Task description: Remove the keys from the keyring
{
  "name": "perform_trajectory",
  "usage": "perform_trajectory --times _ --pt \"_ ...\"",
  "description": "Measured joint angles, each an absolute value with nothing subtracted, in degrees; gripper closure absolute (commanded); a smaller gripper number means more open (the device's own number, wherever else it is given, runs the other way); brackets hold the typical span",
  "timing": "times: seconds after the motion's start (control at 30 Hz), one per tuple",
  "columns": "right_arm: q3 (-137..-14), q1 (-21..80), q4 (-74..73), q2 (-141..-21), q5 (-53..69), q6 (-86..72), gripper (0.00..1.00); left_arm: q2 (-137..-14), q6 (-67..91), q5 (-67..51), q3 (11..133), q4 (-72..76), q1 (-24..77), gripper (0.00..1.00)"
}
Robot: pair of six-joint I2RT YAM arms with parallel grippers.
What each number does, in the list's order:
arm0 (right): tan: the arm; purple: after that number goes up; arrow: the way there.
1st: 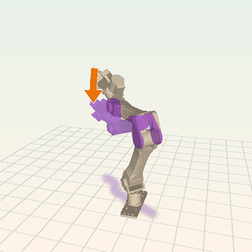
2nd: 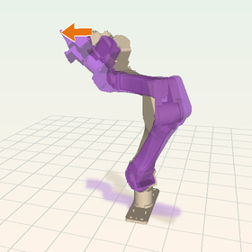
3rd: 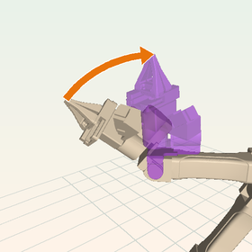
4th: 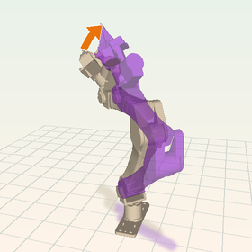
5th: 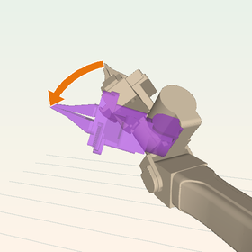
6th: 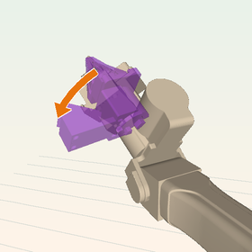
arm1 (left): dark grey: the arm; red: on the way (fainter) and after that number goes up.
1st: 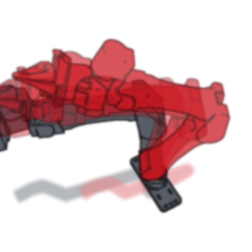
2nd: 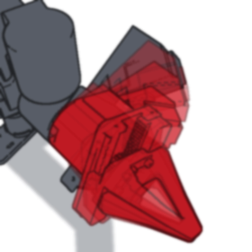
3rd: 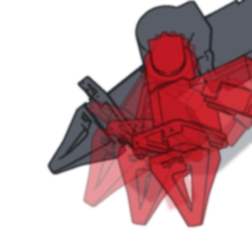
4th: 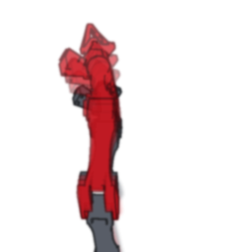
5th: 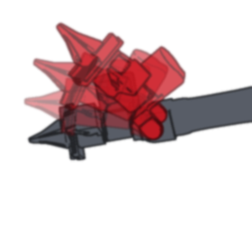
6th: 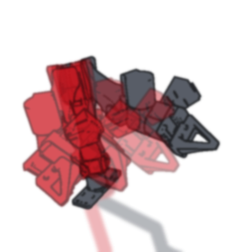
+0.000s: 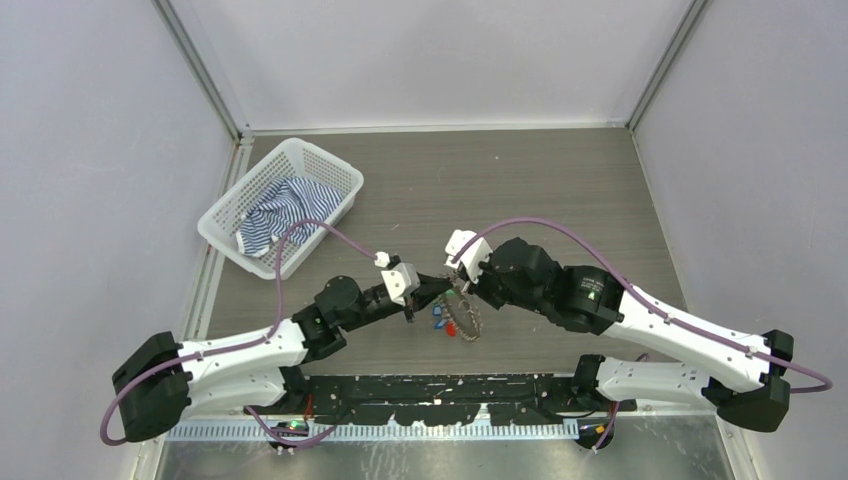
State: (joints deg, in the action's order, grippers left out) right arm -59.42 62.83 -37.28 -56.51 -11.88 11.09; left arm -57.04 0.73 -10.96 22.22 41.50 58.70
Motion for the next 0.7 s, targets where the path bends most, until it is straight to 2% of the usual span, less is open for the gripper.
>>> perform_trajectory --times 0.23,0.3,0.4,0.7 --pt "-59.40 62.89 -36.73 -58.30 -12.53 12.40 0.99 -56.71 -4.64 -7.01 26.83 30.52 61.21 0.99" --pt "-59.16 62.89 -36.34 -58.54 -12.23 12.82 0.99 -56.71 -5.21 -6.61 27.42 28.75 61.28 0.84" --pt "-58.89 62.89 -35.64 -58.52 -11.49 13.34 0.99 -56.69 -5.39 -6.66 27.55 27.49 61.45 0.78" --pt "-58.15 62.89 -33.82 -57.30 -9.08 13.85 0.99 -54.96 -4.97 -4.60 27.46 27.64 61.67 0.78"
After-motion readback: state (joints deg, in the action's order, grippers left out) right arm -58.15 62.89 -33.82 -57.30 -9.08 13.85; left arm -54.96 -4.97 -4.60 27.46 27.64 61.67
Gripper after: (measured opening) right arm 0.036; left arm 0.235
